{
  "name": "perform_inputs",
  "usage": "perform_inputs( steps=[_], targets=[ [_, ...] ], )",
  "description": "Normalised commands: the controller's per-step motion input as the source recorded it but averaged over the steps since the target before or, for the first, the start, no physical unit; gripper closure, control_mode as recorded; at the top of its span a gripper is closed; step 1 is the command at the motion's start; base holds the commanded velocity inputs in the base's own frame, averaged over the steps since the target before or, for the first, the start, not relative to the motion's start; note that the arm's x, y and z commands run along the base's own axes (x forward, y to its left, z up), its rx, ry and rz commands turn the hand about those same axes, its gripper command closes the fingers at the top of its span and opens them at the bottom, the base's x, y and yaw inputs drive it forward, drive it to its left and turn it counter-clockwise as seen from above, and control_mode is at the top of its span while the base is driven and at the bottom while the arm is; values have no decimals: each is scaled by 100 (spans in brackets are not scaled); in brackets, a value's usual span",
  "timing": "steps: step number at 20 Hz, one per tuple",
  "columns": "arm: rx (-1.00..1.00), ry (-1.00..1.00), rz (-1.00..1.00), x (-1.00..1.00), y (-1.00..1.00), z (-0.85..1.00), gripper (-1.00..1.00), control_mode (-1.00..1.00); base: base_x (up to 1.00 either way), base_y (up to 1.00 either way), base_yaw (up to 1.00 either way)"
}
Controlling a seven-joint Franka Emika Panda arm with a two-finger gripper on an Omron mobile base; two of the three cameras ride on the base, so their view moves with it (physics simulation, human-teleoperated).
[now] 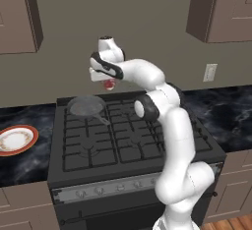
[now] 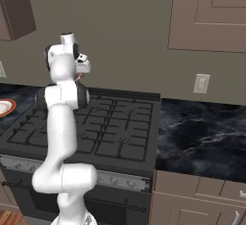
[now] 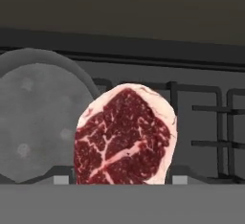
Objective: Place the steak on the plate and place the corn on the same plate.
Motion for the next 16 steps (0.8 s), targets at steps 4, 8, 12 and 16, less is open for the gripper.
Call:
perform_inputs(
  steps=[4, 8, 12, 16],
  targets=[
    [20, -31, 18, -86, -49, -5, 100, -100, 0, 0, 0],
    [9, -19, 3, -100, -19, 1, 100, -100, 0, 0, 0],
    [5, -2, 0, -100, 0, 2, 100, -100, 0, 0, 0],
    [2, 2, 0, -84, 0, 24, 100, -100, 0, 0, 0]
  ],
)
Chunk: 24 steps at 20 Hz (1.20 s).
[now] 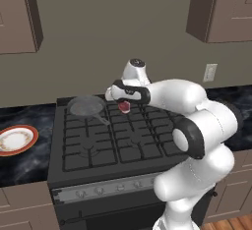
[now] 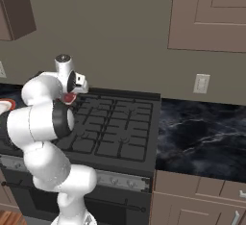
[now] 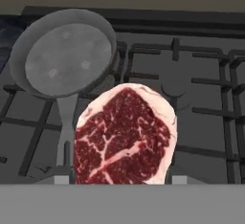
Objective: Place the steak on the plate and place the corn on the same plate.
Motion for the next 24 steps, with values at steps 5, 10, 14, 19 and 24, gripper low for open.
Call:
perform_inputs(
  steps=[5, 10, 14, 19, 24],
  targets=[
    [0, 11, 0, -66, 0, 26, 100, -100, 0, 0, 0],
    [0, 20, -1, -51, -11, 39, 100, -100, 0, 0, 0],
    [0, 21, 0, -44, -28, 19, 100, -100, 0, 0, 0],
    [-1, 10, 0, -50, -56, 1, 100, -100, 0, 0, 0],
    [-11, 2, 0, -42, -35, -3, 100, -100, 0, 0, 0]
  ],
)
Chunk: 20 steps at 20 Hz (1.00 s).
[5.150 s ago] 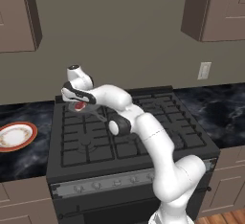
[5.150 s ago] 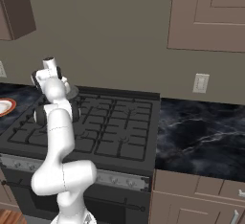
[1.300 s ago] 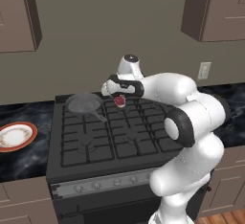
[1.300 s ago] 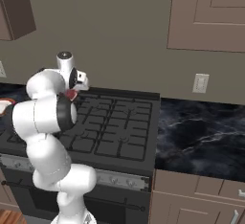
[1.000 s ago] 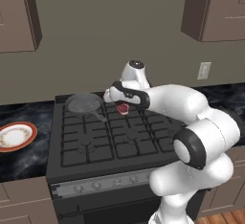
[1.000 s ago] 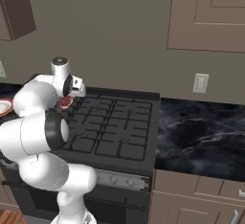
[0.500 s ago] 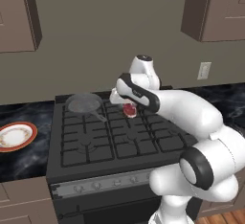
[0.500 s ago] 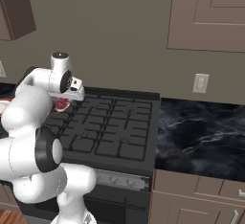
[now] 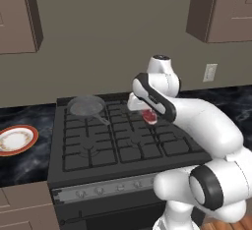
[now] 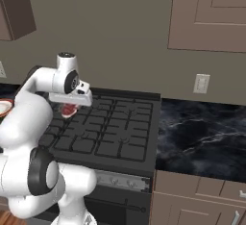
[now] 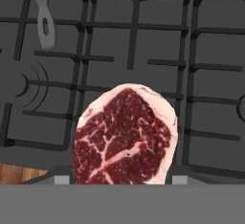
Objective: Place the steak on the plate and place the corn on the same plate.
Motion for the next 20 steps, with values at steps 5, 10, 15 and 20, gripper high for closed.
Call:
perform_inputs(
  steps=[5, 10, 15, 20],
  targets=[
    [-7, 0, 0, -25, -16, -5, 100, -100, 0, 0, 0],
    [0, 0, 0, -10, 0, 0, 100, -100, 0, 0, 0],
    [0, 0, 0, 0, 0, 0, 100, 100, -40, 9, -2],
    [0, 0, 0, 0, 0, 0, 100, 100, -45, 78, -10]
  ],
)
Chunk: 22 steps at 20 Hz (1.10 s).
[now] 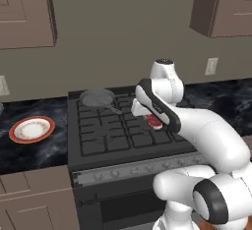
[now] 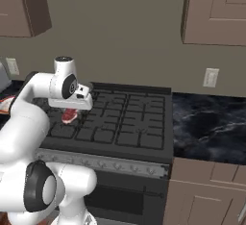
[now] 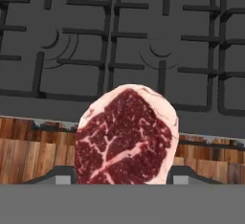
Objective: Place the steak on the plate and place the corn on the same plate.
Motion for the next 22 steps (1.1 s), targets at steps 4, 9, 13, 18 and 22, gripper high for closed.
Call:
perform_inputs(
  steps=[4, 9, 13, 18, 22],
  targets=[
    [0, 0, 0, 0, 0, 0, 100, 100, -3, 100, -2],
    [0, 0, 0, 0, 0, 0, 100, 100, 2, 100, 0],
    [0, 0, 0, 0, 0, 0, 100, 100, 2, 98, 0],
    [0, 0, 0, 0, 0, 0, 100, 100, 30, 42, 4],
    [0, 0, 0, 0, 0, 0, 100, 100, 56, 1, 4]
  ],
)
